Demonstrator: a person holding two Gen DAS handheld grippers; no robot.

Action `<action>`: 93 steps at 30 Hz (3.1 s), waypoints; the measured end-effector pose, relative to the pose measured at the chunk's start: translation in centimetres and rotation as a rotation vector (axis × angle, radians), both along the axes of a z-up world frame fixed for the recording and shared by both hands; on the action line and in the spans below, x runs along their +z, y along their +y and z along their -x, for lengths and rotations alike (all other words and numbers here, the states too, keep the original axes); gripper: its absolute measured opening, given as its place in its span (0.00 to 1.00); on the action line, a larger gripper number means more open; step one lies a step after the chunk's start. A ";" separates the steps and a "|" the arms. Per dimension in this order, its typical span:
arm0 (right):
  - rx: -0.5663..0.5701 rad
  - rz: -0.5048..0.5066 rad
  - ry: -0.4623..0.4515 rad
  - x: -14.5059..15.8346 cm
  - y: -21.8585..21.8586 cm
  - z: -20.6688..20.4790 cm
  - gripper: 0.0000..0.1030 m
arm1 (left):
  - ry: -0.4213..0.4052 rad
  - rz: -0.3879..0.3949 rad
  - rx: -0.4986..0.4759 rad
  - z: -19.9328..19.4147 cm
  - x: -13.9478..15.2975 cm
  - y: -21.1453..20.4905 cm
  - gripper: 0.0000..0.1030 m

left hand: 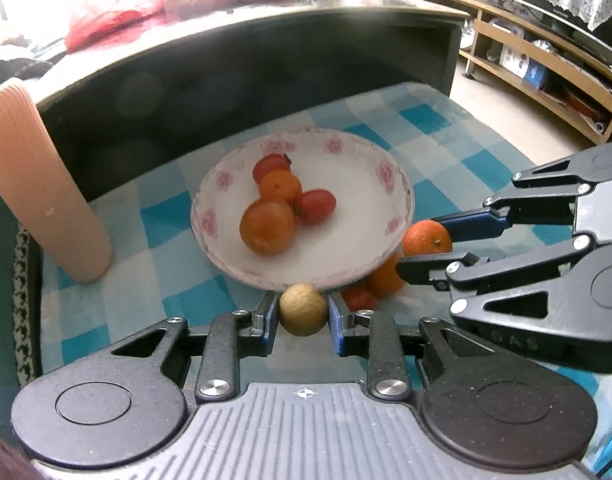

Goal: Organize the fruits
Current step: 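Carry both held fruits toward the white plate, then open the left tool over the plate while the right tool releases its mandarin, then withdraw both open tools from the plate toward the loose fruit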

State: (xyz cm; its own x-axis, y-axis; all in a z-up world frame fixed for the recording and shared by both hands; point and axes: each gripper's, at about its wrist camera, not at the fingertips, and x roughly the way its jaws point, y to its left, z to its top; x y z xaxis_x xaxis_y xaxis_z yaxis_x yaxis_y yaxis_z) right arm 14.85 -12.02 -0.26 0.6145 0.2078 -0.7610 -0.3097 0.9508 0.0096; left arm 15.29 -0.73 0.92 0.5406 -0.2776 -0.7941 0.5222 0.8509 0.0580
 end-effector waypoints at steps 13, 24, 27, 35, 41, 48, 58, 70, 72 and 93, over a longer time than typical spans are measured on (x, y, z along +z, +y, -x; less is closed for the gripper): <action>-0.041 0.007 -0.049 0.8 -0.2 -1.7 0.45 | -0.017 0.010 0.049 -2.3 0.1 -1.0 0.32; -0.073 0.010 -0.052 0.3 -0.6 -3.5 0.45 | -0.013 0.007 0.095 -3.6 -0.3 -1.1 0.31; -0.072 0.012 -0.056 0.2 -0.6 -3.9 0.45 | -0.010 0.000 0.097 -3.7 -0.5 -1.2 0.31; -0.074 0.020 -0.062 0.0 -0.6 -4.7 0.45 | -0.001 -0.013 0.101 -4.1 -1.2 -1.5 0.32; -0.069 0.033 -0.056 -0.5 -0.4 -5.0 0.45 | 0.002 -0.020 0.107 -4.4 -1.5 -1.4 0.32; -0.068 0.039 -0.049 -0.9 -0.3 -5.4 0.45 | -0.002 -0.024 0.116 -4.5 -1.6 -1.4 0.32; -0.073 0.028 -0.045 -1.0 -0.3 -5.6 0.46 | -0.004 -0.020 0.128 -4.7 -1.6 -1.1 0.39; -0.094 0.028 -0.049 -0.9 -0.4 -5.7 0.46 | -0.022 -0.027 0.136 -4.7 -1.2 -0.9 0.52; -0.097 0.027 -0.049 -0.9 -0.5 -5.7 0.46 | -0.025 -0.028 0.137 -4.7 -1.1 -1.0 0.53; -0.111 0.017 -0.084 -0.3 -0.7 -5.3 0.46 | -0.060 -0.031 0.135 -4.3 -0.5 -0.9 0.62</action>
State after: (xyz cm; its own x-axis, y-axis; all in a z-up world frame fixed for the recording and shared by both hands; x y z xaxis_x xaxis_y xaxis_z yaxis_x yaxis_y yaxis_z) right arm 20.19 -12.71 -0.57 0.6946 0.1223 -0.7089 -0.2018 0.9790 -0.0288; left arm 19.57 -1.63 0.47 0.6177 -0.1750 -0.7667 0.3984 0.9102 0.1132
